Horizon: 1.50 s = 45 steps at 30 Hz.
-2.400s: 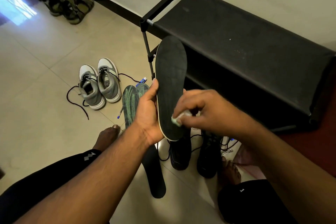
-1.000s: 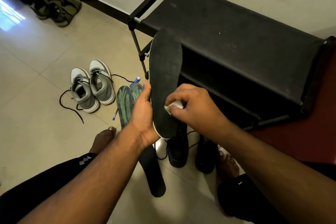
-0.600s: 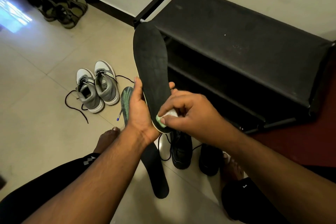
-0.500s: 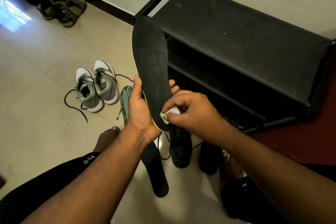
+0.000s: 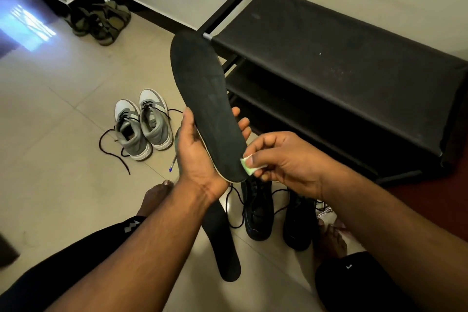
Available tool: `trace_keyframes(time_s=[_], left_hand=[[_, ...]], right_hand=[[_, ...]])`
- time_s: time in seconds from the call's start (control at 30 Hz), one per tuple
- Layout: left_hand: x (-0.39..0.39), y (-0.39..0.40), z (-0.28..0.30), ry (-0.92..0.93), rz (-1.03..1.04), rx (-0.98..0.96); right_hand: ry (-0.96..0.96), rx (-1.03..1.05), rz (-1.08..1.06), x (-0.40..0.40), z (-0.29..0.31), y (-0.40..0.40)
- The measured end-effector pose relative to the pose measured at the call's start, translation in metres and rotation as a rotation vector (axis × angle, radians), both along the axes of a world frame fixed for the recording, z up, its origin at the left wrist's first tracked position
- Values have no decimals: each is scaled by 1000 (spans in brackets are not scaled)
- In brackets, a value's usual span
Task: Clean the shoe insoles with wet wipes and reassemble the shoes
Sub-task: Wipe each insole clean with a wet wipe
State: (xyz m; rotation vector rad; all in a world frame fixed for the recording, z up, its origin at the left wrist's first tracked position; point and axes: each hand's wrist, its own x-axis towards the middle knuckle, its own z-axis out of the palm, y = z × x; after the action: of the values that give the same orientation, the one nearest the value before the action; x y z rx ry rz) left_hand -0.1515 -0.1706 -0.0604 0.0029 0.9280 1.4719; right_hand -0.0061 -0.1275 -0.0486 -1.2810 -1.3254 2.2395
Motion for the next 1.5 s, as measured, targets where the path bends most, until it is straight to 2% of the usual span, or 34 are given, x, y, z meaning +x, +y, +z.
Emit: trace_keyframes(time_s=[0.1, 0.2, 0.3, 0.37, 0.5, 0.6, 0.67, 0.77, 0.83, 0.93, 1.0, 1.07, 1.13, 1.2, 1.33, 1.4, 1.5], left_hand=[[-12, 4, 3, 11, -55, 103], [-21, 6, 1, 29, -52, 112], [-20, 6, -1, 32, -12, 57], [-18, 7, -1, 49, 10, 33], [-12, 6, -4, 33, -7, 6], [-4, 4, -5, 23, -6, 0], [-1, 3, -5, 32, 12, 7], [-2, 4, -4, 57, 41, -3], [-3, 5, -3, 29, 94, 7], [-4, 6, -2, 59, 90, 30], [-1, 5, -1, 78, 39, 27], [3, 3, -1, 79, 14, 21], [7, 3, -5, 83, 17, 13], [9, 4, -7, 78, 10, 15], [8, 5, -7, 68, 34, 51], [6, 6, -7, 83, 54, 62], [4, 5, -5, 71, 10, 45]], right_hand=[[-2, 23, 57, 4, 3, 4], [-65, 93, 145, 4, 6, 3], [-110, 258, 25, 3, 8, 4], [-47, 326, -29, 3, 14, 4], [42, 397, 135, -6, 18, -17], [-85, 641, 173, -11, 9, -23], [-183, 702, 150, -8, 4, -17], [-459, 857, 131, 2, -3, 0], [-530, 844, 41, 9, -3, 13], [-297, 714, -96, 10, 7, 18], [-128, 656, -26, 3, 17, 4], [-45, 681, 96, -6, 20, -15], [-85, 774, 170, -9, 12, -24], [-174, 809, 148, -7, 3, -18], [-484, 880, 70, 6, -7, 6], [-444, 829, -17, 9, -3, 12], [-163, 695, -49, 2, 11, 2]])
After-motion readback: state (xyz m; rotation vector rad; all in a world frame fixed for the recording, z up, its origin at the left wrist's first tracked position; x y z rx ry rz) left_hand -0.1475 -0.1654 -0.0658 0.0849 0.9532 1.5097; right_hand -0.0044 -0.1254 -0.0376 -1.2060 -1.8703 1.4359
